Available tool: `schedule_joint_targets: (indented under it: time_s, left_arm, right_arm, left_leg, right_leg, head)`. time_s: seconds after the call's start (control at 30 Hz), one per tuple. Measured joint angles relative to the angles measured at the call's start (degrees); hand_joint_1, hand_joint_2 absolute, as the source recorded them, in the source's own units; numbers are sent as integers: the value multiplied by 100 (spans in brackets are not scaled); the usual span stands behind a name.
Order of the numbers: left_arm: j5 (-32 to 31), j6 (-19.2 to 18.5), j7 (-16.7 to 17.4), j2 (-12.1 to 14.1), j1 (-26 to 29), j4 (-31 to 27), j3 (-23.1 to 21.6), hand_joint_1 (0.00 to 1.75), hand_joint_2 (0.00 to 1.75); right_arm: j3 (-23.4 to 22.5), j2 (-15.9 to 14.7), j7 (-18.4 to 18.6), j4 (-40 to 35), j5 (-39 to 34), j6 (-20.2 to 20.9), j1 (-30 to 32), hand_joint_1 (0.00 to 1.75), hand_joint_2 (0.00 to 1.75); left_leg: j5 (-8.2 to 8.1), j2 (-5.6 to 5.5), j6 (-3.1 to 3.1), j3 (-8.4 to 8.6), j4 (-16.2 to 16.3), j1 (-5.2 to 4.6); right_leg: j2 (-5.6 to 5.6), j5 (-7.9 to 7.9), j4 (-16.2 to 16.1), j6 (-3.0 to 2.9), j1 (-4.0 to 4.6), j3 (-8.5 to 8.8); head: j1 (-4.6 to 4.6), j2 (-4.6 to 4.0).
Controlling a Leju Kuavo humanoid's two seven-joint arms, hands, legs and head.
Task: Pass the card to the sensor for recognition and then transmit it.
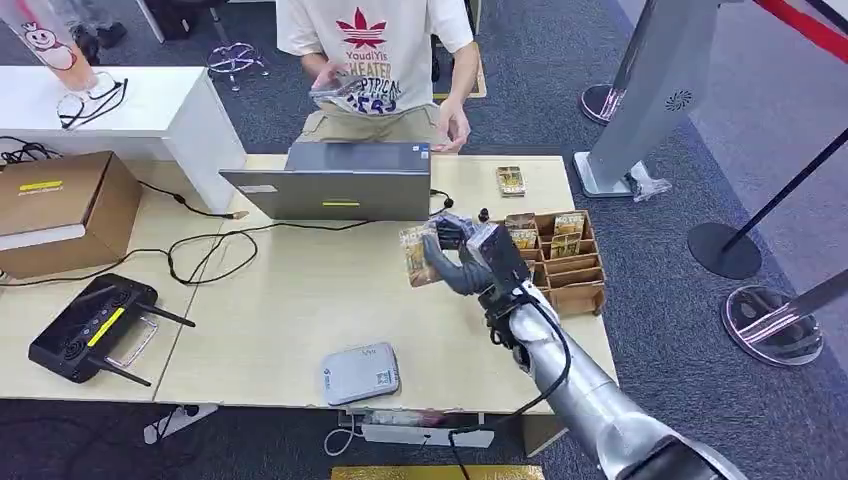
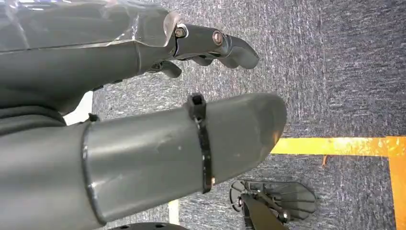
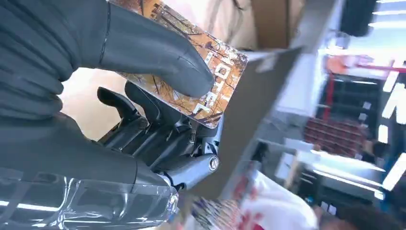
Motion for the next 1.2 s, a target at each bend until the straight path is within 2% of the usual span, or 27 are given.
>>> schedule_joint_targets:
  time_s: [0.13, 0.33, 0.63, 1.1, 1.2]
  left_arm:
    - [-7, 0, 31, 0, -2, -2, 0, 0, 0]
    - [-13, -18, 31, 0, -4, -2, 0, 0, 0]
    - [-68, -50, 33, 0, -16, -2, 0, 0, 0]
    - [-68, -50, 33, 0, -17, -2, 0, 0, 0]
    - [-76, -50, 35, 0, -18, -2, 0, 0, 0]
  right_arm:
    - [-375, -52, 89, -626, 137, -55, 9, 175, 175]
    - [-747, -52, 236, -939, 358, -144, -260, 175, 175]
    - [-1025, -52, 426, -607, 634, -393, -960, 175, 175]
    - [-1033, -52, 409, -323, 695, -404, -1120, 175, 175]
    - [-1031, -37, 428, -183, 819, -548, -1239, 175, 175]
  left_leg:
    - [0, 0, 0, -1, 0, 0]
    - [1, 0, 0, -1, 0, 0]
    - [1, -3, 1, -2, 1, 0]
    - [1, -3, 1, -4, 1, 0]
    - [2, -2, 1, -5, 1, 0]
  right_leg:
    - [0, 0, 0, 0, 0, 0]
    - [0, 1, 1, 0, 0, 0]
    - [-1, 1, 1, 0, 0, 0]
    - [-1, 1, 1, 1, 0, 0]
    - [-1, 1, 1, 1, 0, 0]
  head:
    - [2, 0]
    - [2, 0]
    - [2, 0]
    - [2, 0]
    - [2, 0]
